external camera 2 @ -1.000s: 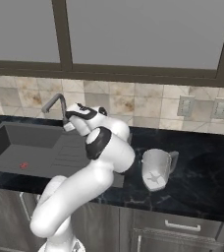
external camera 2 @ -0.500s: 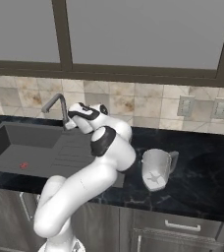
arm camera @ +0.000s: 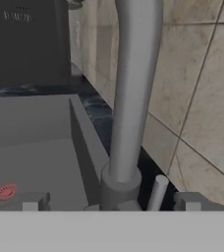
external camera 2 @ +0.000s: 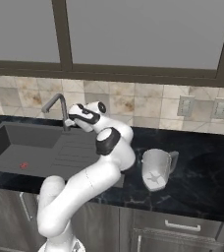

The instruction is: Turn on the sink faucet and place the jug under the water for a few seconds to fill it up.

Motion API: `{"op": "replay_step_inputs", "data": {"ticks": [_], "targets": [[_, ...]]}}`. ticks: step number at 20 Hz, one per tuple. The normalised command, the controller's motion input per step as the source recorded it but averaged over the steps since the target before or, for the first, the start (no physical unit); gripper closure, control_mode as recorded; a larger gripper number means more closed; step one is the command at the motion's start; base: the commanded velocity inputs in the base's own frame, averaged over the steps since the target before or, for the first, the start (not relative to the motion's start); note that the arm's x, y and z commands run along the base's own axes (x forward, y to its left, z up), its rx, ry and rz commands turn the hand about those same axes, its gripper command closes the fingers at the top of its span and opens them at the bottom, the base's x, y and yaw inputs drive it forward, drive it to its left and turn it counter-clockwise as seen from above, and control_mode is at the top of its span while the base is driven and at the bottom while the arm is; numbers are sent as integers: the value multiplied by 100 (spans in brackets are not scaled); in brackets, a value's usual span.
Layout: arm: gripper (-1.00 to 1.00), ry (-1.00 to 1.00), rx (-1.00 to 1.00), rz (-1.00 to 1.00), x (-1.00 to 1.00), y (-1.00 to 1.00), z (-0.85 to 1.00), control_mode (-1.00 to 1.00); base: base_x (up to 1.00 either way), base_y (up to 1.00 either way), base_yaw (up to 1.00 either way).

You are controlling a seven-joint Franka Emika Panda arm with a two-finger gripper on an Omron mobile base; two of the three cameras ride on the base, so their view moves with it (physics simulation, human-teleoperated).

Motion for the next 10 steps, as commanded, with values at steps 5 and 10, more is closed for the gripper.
{"op": "replay_step_inputs", "data": {"ticks": [5,10], "targets": [[-100,0,0,0,25,0,-10,-100,0,0,0],[-100,0,0,0,28,1,-12,-100,0,0,0]]}}
